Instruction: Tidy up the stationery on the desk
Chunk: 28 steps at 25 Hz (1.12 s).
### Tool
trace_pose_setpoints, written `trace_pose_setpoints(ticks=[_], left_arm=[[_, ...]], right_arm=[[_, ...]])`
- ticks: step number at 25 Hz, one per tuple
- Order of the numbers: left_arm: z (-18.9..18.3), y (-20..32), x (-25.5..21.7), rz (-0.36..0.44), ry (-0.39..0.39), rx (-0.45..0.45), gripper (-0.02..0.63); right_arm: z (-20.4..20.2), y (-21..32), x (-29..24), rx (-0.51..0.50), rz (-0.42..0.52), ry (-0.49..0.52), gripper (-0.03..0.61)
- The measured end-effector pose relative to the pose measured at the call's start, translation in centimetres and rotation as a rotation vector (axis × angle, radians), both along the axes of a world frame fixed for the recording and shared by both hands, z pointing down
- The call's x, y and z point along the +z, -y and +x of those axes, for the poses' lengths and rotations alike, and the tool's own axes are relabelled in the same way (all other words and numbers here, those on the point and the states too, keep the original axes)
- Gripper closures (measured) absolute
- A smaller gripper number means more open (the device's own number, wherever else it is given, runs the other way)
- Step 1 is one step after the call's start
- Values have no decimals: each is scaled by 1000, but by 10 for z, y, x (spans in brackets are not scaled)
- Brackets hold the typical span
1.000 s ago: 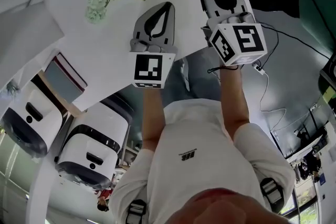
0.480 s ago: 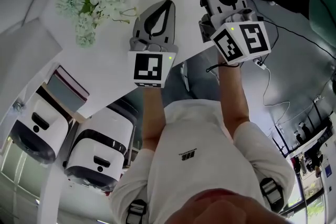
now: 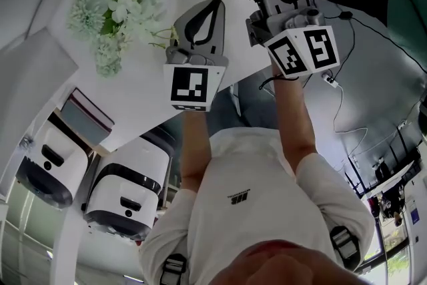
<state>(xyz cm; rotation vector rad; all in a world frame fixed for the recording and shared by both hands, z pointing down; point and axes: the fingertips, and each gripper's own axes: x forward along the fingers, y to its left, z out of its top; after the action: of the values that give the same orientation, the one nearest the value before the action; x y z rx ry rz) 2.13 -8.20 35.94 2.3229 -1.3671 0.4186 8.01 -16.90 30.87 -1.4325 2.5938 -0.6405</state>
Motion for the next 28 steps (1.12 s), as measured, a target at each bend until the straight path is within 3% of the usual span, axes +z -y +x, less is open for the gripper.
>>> trace_pose_setpoints(ticks=[12, 28], left_arm=[[-1, 10, 13, -22, -4, -8, 614], [0, 5, 13, -22, 8, -15, 614]], right_arm=[[-6, 4, 26, -1, 67, -7, 535], [-1, -9, 42, -26, 65, -76, 508]])
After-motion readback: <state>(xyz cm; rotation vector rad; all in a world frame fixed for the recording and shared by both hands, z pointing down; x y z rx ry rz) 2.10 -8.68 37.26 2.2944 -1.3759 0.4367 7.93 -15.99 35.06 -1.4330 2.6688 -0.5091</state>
